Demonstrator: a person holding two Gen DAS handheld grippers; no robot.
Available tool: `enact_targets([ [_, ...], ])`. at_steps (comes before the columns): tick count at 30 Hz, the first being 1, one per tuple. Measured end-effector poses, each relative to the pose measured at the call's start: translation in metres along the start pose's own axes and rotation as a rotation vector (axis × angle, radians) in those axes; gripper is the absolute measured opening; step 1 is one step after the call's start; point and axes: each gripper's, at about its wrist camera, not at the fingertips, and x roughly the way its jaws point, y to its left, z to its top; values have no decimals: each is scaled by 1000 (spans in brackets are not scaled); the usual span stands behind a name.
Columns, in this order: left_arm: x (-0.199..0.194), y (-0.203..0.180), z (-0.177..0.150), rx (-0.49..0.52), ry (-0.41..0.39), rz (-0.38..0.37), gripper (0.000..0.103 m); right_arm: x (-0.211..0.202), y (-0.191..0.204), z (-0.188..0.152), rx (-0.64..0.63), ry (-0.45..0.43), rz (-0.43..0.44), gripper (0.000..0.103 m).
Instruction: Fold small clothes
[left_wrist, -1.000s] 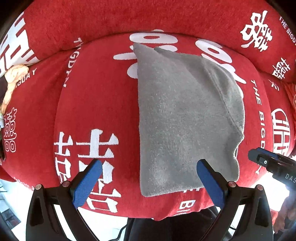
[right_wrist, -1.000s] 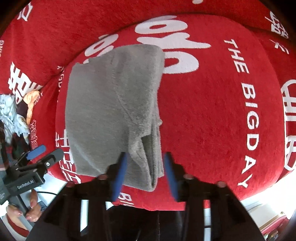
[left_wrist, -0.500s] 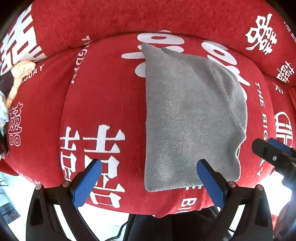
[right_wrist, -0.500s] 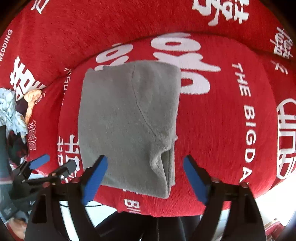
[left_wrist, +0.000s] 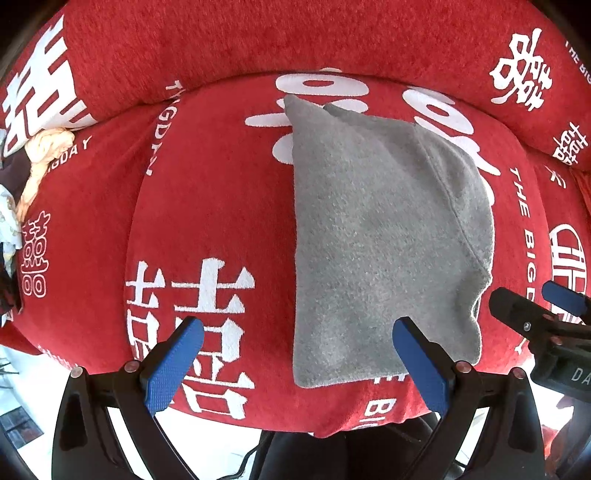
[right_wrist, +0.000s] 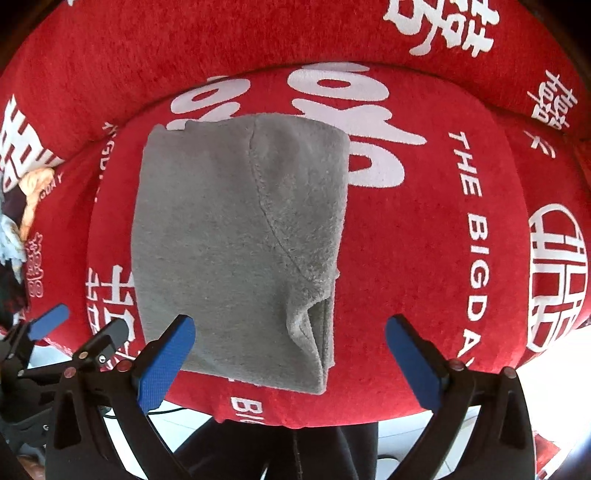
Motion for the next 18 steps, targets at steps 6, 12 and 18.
enact_targets([
  [6, 1, 1, 2, 12, 1, 17, 102, 2, 3, 2, 8, 9, -12, 103],
  [12, 1, 2, 3, 13, 0, 21, 102, 2, 4, 2, 5, 10, -35, 103],
  [18, 1, 1, 3, 15, -4, 30, 102, 2, 4, 2, -3, 7, -52, 103],
])
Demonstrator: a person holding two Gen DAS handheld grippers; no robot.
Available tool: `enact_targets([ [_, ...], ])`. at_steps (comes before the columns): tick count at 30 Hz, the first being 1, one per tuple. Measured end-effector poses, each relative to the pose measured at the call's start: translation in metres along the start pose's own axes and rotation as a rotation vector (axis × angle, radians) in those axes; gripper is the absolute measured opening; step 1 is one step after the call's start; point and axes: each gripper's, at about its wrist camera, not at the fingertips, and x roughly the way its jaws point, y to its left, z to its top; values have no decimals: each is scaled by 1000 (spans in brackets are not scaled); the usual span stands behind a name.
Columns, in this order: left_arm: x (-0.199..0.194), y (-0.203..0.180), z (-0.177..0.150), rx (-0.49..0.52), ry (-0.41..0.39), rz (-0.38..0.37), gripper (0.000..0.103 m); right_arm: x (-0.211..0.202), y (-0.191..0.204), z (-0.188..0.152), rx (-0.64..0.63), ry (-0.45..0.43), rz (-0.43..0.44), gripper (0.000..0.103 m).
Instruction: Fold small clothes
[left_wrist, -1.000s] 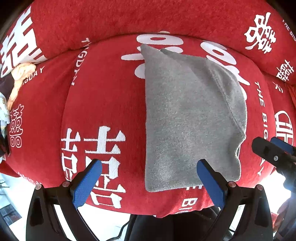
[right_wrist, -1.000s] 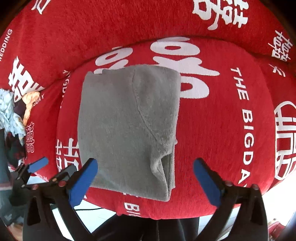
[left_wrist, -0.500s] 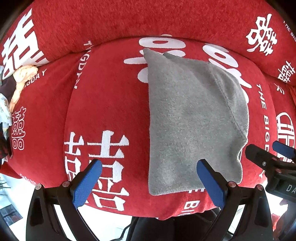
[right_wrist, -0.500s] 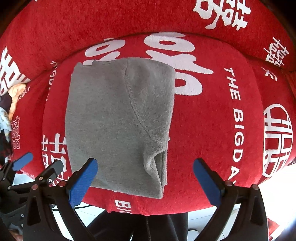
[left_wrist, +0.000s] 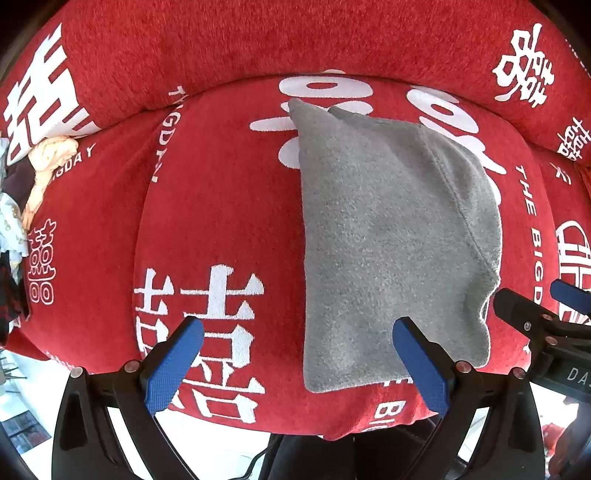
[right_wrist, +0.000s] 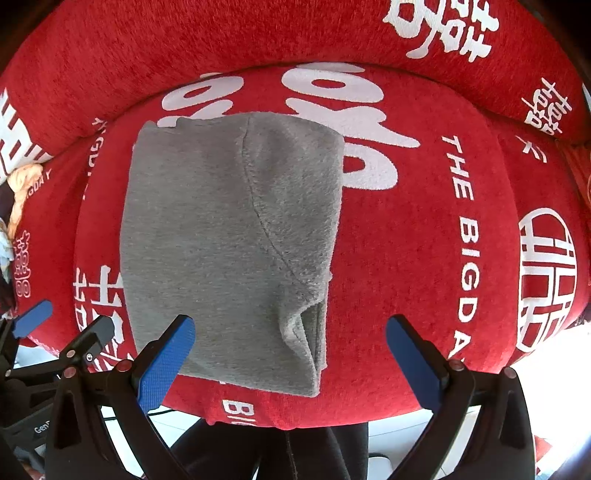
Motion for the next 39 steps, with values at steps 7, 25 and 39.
enact_targets([
  [7, 0, -1, -1, -1, -2, 6, 102, 0, 1, -1, -10, 0, -8, 103],
  [25, -1, -2, -2, 11, -6, 10, 102, 0, 2, -1, -16, -5, -15, 103],
  [39, 0, 2, -3, 14, -8, 20, 102, 0, 3, -2, -19, -4, -23, 103],
])
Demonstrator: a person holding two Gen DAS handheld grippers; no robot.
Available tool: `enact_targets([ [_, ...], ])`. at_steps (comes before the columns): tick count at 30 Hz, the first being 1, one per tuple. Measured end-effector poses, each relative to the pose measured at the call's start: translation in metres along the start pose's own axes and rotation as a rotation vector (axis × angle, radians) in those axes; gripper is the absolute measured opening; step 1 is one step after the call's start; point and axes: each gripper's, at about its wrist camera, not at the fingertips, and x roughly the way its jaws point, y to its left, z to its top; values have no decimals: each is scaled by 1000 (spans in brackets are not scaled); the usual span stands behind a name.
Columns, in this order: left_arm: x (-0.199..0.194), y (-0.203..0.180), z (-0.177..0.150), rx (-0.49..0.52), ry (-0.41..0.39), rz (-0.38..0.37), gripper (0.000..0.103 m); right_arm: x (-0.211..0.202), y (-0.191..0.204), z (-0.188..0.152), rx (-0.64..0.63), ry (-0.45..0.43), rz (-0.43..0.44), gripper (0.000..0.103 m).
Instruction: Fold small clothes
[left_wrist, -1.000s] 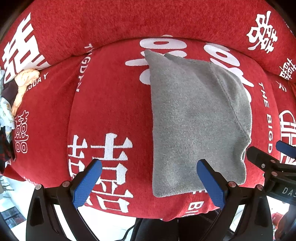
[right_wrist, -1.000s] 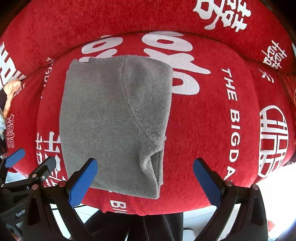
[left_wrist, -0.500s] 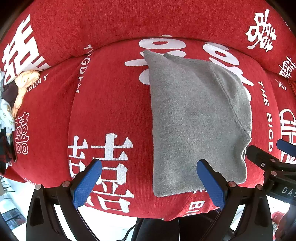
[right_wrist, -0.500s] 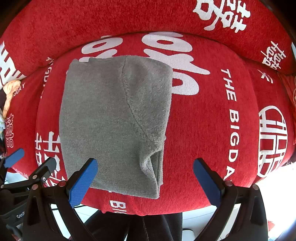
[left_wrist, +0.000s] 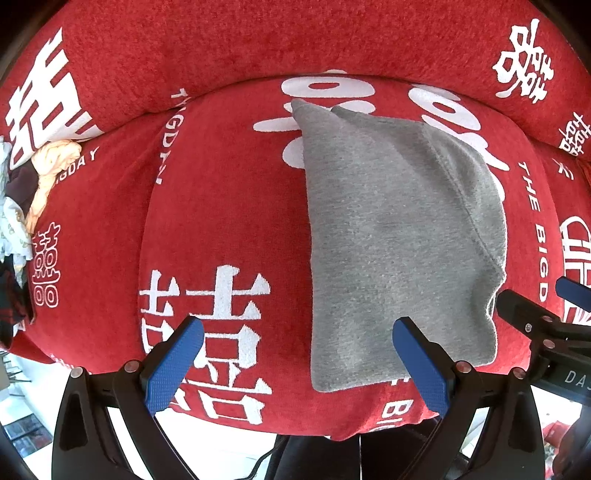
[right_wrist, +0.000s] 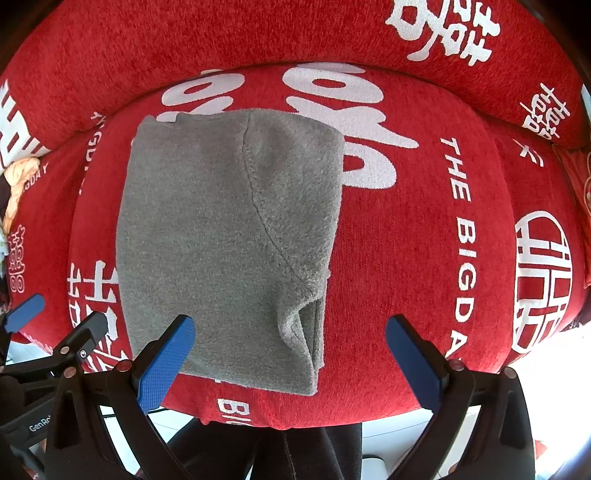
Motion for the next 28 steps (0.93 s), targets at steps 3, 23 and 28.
enact_targets([
  [3, 1, 0, 0, 1, 0, 4, 102, 1, 0, 0, -6, 0, -2, 103],
  [23, 2, -1, 1, 19, -13, 31, 102, 1, 0, 0, -13, 2, -6, 103],
  [28, 1, -2, 1, 40, -23, 38, 102, 1, 0, 0, -14, 2, -7, 103],
])
